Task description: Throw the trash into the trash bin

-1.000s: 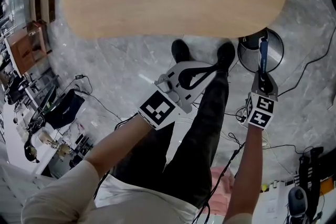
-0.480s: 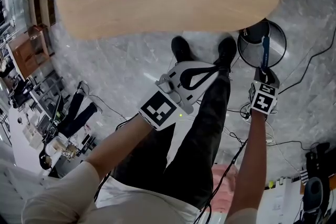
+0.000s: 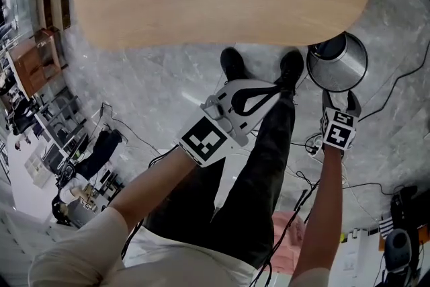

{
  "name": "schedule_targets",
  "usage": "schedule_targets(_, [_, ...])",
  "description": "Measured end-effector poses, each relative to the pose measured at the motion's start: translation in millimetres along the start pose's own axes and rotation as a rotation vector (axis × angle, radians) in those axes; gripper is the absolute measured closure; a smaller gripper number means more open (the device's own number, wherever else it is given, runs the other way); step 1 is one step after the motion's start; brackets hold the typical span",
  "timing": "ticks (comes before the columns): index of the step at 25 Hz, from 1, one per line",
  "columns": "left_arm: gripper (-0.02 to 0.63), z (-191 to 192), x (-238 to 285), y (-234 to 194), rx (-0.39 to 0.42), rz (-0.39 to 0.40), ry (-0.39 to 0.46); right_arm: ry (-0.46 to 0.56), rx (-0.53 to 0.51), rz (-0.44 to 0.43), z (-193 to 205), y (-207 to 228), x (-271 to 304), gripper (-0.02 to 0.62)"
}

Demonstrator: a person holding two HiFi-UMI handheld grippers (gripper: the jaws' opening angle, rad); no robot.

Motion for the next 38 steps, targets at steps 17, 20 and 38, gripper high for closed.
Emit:
schedule_targets(17, [0.598,-29,-51,-17,-0.017,-0.079,0.109,0.007,-0.146,-0.026,-60,-20,-60,0.239])
schedule_targets(20, [0.598,-33,-58,-20,-0.024,-0.096,0.129,0.023,-0.184,-0.033,-79,-23,-68,0.239])
schedule_targets(38, [0.598,-48,-107,-34,-0.077,-0.184,0.213,0.141,-0.436,-0.121,-225,-78,-109,0.219])
Point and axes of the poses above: the fingertips, and each gripper's own axes: x forward along the fingers, y to its right, z out of its underside, the point moved 9 cm from there along -x, backward along the fingers, and after that the axes turned 5 degrees about -z, right-handed, at the moved point
